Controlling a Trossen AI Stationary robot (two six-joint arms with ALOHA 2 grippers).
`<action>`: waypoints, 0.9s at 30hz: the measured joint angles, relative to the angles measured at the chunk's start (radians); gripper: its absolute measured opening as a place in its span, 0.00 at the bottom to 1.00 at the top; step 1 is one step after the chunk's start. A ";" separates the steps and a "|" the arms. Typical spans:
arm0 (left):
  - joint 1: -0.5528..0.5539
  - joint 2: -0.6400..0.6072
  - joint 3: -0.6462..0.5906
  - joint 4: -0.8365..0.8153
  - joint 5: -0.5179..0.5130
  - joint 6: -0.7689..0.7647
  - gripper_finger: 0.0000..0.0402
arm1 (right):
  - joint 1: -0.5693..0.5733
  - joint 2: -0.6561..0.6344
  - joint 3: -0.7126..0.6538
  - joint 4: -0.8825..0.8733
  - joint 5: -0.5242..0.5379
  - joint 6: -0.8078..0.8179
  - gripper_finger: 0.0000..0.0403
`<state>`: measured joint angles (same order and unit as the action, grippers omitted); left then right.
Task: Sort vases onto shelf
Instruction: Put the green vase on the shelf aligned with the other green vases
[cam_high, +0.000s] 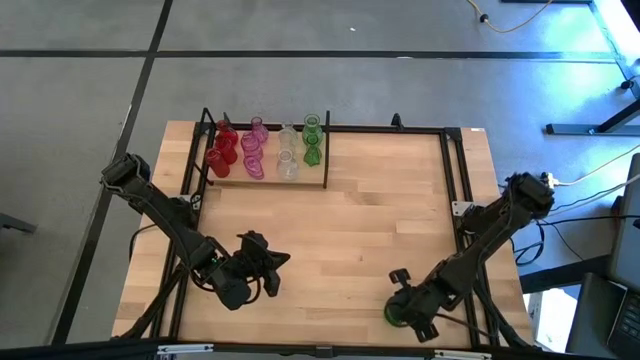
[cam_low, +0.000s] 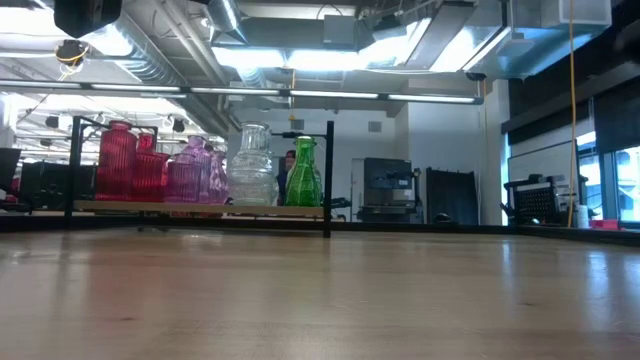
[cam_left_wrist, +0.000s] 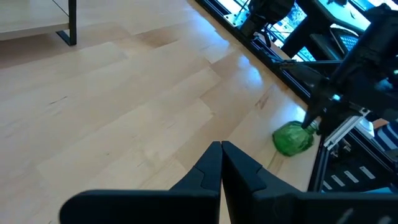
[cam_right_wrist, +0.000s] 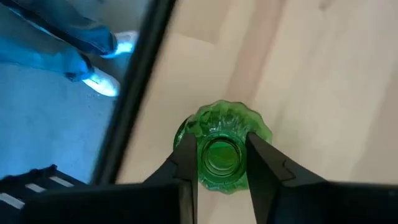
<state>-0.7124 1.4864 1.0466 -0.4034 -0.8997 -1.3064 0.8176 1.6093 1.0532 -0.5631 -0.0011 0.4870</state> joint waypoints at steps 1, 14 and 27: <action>0.000 0.000 0.000 0.000 -0.001 0.000 0.00 | -0.012 -0.005 -0.001 -0.012 0.000 -0.011 0.18; 0.001 0.000 0.000 0.003 -0.008 -0.001 0.00 | -0.244 -0.016 0.025 -0.070 -0.048 -0.210 0.18; 0.001 0.000 0.000 -0.006 -0.029 0.006 0.00 | -0.503 -0.016 0.272 -0.230 -0.149 -0.423 0.18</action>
<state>-0.7116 1.4864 1.0466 -0.4098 -0.9284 -1.2999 0.3148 1.5929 1.3252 -0.7932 -0.1502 0.0642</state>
